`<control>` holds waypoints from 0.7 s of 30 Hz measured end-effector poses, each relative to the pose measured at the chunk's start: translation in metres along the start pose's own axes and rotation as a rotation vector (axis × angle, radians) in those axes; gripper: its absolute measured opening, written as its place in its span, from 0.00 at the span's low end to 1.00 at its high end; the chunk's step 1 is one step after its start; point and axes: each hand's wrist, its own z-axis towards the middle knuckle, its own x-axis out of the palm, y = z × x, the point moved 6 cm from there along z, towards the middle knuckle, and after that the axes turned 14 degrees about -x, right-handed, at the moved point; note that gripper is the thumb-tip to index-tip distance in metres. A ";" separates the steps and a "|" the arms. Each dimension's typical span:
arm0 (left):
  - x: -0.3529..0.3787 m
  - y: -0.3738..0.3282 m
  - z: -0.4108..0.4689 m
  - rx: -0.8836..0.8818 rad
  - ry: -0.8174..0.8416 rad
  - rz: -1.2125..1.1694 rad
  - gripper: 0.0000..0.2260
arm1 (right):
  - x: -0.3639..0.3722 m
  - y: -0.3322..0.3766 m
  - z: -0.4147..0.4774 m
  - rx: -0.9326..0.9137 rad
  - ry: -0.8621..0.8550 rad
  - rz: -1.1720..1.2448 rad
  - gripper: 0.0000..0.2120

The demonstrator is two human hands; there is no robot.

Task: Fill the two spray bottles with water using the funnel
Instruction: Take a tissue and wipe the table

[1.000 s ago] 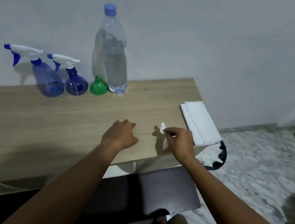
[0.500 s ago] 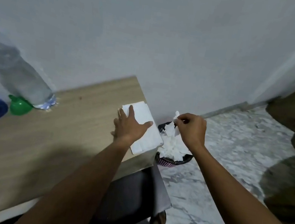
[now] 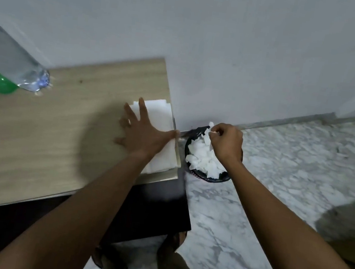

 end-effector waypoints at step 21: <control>0.000 -0.005 -0.005 -0.030 -0.026 0.056 0.61 | 0.034 -0.059 -0.025 0.085 0.178 -0.114 0.28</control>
